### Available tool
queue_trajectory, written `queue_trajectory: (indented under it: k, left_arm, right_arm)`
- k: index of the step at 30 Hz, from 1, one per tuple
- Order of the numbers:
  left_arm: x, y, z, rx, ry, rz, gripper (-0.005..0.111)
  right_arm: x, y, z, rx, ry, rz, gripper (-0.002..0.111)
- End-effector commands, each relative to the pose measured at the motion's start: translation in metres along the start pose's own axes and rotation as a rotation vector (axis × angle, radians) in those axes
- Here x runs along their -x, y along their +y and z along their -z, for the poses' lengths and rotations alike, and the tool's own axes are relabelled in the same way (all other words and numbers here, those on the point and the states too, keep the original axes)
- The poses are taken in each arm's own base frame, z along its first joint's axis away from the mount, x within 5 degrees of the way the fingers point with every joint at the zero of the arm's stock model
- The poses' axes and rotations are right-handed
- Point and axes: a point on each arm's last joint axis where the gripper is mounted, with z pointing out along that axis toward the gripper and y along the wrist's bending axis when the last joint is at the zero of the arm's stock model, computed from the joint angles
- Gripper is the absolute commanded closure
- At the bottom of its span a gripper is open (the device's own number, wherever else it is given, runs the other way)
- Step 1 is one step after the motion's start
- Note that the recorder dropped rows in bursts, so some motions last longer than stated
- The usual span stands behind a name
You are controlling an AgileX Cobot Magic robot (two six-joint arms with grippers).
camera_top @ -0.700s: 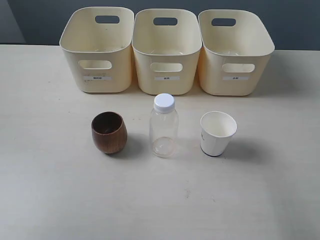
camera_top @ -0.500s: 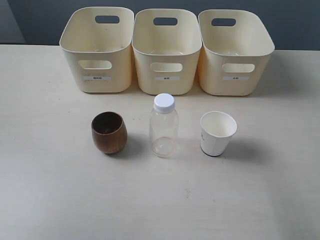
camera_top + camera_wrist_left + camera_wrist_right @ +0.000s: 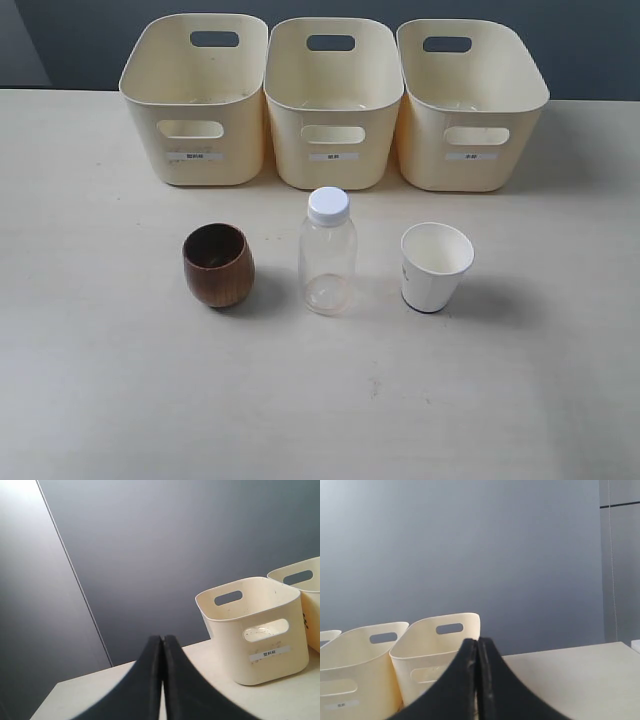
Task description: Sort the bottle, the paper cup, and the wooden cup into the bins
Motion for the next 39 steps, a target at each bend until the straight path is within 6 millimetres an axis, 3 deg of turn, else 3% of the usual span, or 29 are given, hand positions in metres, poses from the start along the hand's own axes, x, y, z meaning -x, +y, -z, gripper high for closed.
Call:
queue_trajectory:
  k: [1,5,11,26,30,39]
  left_arm:
    - [0.0002,-0.0001,0.0002,-0.001,-0.007,0.002,0.107]
    - [0.0002,-0.0001,0.0002,-0.001,-0.007,0.002,0.107]
    - [0.0002,-0.0001,0.0002,-0.001,-0.007,0.002,0.107]
    - [0.0002,-0.0001,0.0002,-0.001,-0.007,0.002,0.107]
    - [0.0002,-0.0001,0.0002,-0.001,-0.007,0.002,0.107]
    - [0.0002,-0.0001,0.0002,-0.001,-0.007,0.002,0.107]
  right_arm:
    - [0.0014,-0.0004,0.0004,-0.005,-0.031,0.002,0.109]
    - [0.0026,-0.0008,0.0005,-0.008,-0.043,-0.039,0.109]
    - [0.0026,-0.0029,0.0005,-0.026,-0.048,-0.264,0.109]
    - [0.008,-0.004,0.001,-0.031,-0.108,-0.262,0.109]
    - [0.0061,-0.0044,0.0008,-0.032,-0.09,-0.369,0.109]
    - [0.0088,-0.0045,0.0011,-0.03,-0.119,-0.33,0.109]
